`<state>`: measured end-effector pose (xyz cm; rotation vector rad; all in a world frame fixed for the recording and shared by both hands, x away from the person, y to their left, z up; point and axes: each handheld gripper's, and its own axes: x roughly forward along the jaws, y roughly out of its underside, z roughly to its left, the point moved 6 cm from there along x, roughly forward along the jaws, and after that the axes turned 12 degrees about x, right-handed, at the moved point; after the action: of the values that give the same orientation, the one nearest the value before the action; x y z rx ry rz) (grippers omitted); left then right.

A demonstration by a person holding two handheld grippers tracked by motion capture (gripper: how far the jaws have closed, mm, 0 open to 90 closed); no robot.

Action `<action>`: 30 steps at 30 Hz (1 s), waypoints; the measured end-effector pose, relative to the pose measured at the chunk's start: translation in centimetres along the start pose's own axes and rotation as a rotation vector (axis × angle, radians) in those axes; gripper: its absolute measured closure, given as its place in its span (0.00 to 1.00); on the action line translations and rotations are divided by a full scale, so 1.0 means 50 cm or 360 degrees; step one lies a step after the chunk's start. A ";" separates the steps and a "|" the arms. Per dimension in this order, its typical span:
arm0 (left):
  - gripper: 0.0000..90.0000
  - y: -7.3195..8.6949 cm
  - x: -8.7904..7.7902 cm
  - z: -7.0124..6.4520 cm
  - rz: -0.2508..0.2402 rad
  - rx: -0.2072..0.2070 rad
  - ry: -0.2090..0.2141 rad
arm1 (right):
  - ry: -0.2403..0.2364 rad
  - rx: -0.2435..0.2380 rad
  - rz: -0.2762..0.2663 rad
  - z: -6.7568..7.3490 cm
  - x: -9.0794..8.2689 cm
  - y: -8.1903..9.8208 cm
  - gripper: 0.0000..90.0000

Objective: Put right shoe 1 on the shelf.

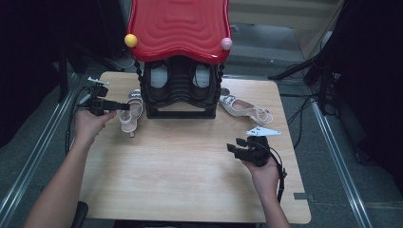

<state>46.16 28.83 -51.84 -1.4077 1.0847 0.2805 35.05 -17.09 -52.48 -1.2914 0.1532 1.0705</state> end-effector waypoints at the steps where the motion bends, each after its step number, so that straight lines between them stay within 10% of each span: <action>1: 0.49 0.000 0.005 0.002 0.0004 0.0007 -0.0026 | -0.0001 0.0000 -0.0002 0.000 -0.001 0.000 0.57; 19: 0.55 0.013 0.073 0.025 0.0106 -0.0032 -0.0110 | 0.0006 0.0007 -0.0005 -0.001 -0.002 0.002 0.57; 26: 0.72 0.012 0.077 0.040 0.0084 -0.0069 -0.0165 | 0.0008 0.0004 -0.0004 -0.001 -0.001 0.002 0.57; 30: 0.87 0.014 0.077 0.042 0.0126 0.0032 -0.0304 | 0.0007 0.0006 -0.0004 -0.002 0.001 0.002 0.57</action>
<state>48.59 29.20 -55.53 -1.2938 0.9842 0.4508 35.04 -17.17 -52.61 -1.2904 0.1570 1.0650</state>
